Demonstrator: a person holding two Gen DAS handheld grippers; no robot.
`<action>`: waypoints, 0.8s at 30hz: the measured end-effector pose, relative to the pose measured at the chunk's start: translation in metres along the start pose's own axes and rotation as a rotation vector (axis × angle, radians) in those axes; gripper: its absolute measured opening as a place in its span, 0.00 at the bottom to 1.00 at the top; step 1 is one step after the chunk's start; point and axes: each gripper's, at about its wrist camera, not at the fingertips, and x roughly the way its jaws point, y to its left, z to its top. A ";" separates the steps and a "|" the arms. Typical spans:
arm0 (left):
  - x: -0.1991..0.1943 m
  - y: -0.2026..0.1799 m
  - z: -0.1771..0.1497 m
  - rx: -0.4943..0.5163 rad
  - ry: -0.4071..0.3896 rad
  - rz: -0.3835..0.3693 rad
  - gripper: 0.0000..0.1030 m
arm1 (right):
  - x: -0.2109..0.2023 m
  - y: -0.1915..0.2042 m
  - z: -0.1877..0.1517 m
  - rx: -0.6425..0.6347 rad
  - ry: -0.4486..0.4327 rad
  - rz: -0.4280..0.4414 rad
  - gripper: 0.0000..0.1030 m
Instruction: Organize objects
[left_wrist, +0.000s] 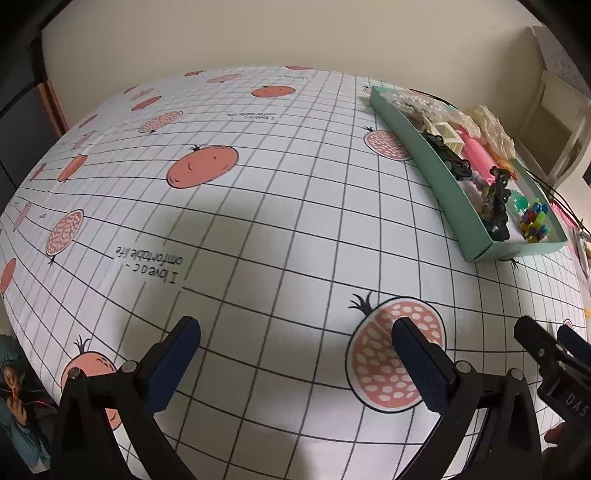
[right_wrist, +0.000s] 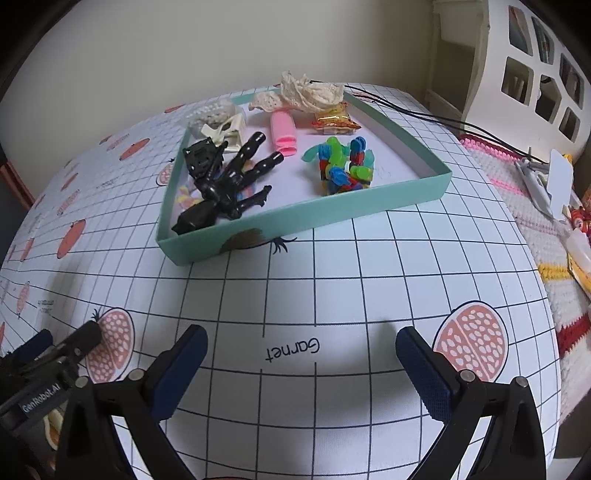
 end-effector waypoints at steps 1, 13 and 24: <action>0.000 0.001 0.000 -0.003 -0.001 -0.001 1.00 | 0.001 0.000 -0.001 -0.004 0.005 -0.002 1.00; 0.001 0.003 -0.002 0.010 -0.032 0.024 1.00 | 0.004 0.000 -0.004 -0.036 -0.023 -0.051 1.00; -0.001 0.003 -0.004 0.007 -0.041 0.025 1.00 | 0.003 0.003 -0.005 -0.024 -0.040 -0.062 1.00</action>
